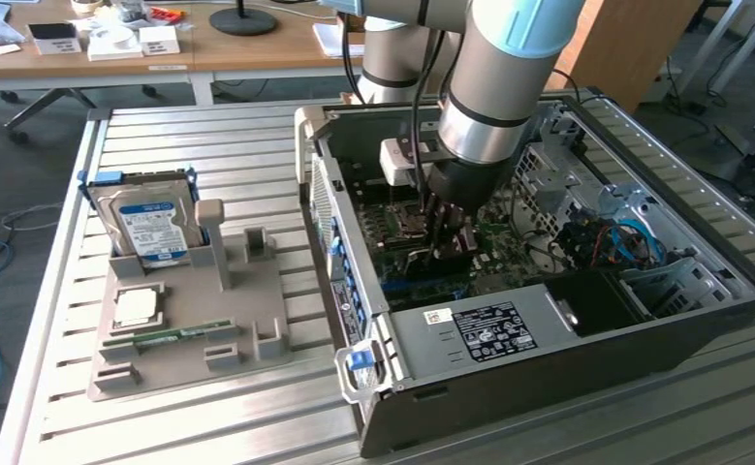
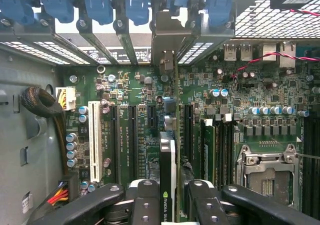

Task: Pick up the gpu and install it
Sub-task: 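Insert the gpu into the slot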

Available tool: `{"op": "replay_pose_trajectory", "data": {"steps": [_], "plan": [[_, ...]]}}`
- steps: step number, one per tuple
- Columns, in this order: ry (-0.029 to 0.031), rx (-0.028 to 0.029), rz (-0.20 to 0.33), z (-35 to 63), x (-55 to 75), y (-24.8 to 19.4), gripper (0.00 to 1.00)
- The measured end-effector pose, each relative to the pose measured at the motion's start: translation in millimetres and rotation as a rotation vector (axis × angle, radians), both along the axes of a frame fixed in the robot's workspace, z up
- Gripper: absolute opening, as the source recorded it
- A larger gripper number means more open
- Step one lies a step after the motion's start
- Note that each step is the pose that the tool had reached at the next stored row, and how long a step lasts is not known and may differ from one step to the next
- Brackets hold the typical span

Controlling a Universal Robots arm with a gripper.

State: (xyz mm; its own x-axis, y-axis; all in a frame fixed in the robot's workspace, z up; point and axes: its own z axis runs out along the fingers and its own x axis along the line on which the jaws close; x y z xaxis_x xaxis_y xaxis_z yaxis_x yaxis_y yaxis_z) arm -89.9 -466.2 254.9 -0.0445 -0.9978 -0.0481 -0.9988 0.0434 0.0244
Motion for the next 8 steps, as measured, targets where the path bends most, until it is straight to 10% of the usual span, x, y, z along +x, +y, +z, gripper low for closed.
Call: {"op": "replay_pose_trajectory", "data": {"steps": [8], "plan": [[0.0000,0.0000,0.000,-0.2,0.0,1.1,0.26]]}}
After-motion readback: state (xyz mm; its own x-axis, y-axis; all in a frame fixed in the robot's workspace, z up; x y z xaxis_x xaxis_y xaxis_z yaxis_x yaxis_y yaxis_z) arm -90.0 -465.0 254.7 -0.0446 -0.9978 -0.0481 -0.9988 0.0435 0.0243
